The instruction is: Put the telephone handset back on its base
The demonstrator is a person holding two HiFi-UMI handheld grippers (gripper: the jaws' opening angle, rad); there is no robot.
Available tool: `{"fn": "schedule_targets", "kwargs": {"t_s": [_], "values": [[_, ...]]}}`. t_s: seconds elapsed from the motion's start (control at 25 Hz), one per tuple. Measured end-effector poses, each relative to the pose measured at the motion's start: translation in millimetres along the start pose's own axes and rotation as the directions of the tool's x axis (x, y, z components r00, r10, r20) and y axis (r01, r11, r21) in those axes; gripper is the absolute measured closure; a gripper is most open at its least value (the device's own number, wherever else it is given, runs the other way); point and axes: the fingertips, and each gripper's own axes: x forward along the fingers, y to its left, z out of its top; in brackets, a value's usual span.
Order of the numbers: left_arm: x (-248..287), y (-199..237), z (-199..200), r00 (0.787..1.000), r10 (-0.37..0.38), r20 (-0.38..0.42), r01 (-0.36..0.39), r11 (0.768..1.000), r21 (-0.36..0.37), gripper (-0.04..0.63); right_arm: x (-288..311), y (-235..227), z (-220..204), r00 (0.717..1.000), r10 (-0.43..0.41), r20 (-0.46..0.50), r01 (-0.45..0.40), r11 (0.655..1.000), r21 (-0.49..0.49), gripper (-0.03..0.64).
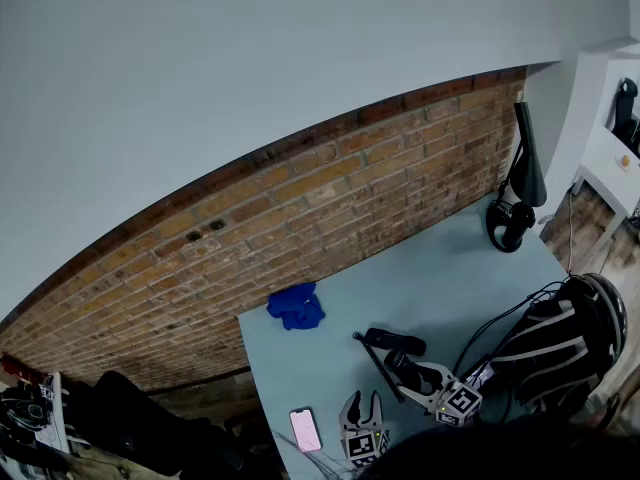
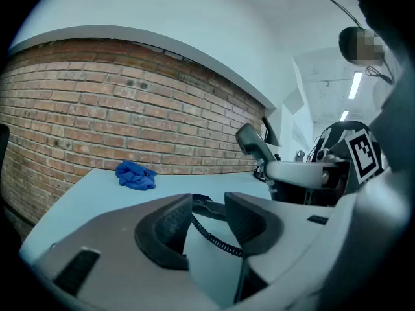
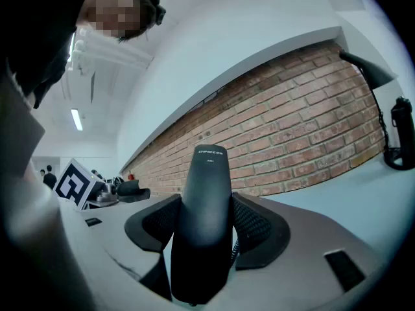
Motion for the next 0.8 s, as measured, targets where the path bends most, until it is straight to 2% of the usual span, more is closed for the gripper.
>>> {"fn": "schedule_targets", "kwargs": {"t_s": [0.52, 0.8], "values": [[5, 1, 7, 1.0, -0.006, -0.004, 0.006, 1.0, -0.019, 0.41, 3, -10, 10, 1.0, -0.001, 0.016, 0.002, 1.0, -0.009, 0.368], [13, 6, 5, 0.999, -0.008, 0.032, 0.009, 1.0, -0.01, 0.41, 9, -11, 17, 1.0, 0.011, 0.008, -0.011, 1.0, -0.02, 0.368]]}}
